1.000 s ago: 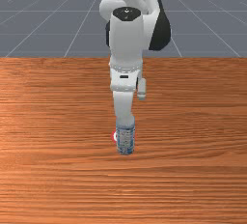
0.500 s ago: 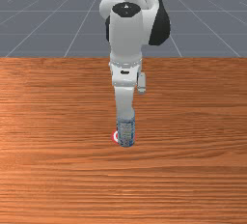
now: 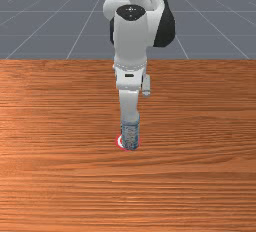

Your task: Pick up the bottle and put it on the marker

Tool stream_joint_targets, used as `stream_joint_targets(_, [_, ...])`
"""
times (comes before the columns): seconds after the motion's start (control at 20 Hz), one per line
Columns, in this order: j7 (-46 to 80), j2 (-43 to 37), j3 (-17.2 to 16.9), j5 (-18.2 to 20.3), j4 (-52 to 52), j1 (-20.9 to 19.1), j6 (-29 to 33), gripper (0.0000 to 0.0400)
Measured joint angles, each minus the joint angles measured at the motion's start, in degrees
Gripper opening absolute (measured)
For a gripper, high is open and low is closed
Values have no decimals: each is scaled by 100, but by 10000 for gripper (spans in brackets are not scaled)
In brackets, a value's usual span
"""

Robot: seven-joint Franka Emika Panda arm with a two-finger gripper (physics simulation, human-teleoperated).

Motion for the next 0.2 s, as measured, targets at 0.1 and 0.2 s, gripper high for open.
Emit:
stream_joint_targets(0.1, [6, -13, 0, -1, -34, 1, 50, 173])
stream_joint_targets(0.2, [-88, -45, 18, -16, -92, -8, 131, 173])
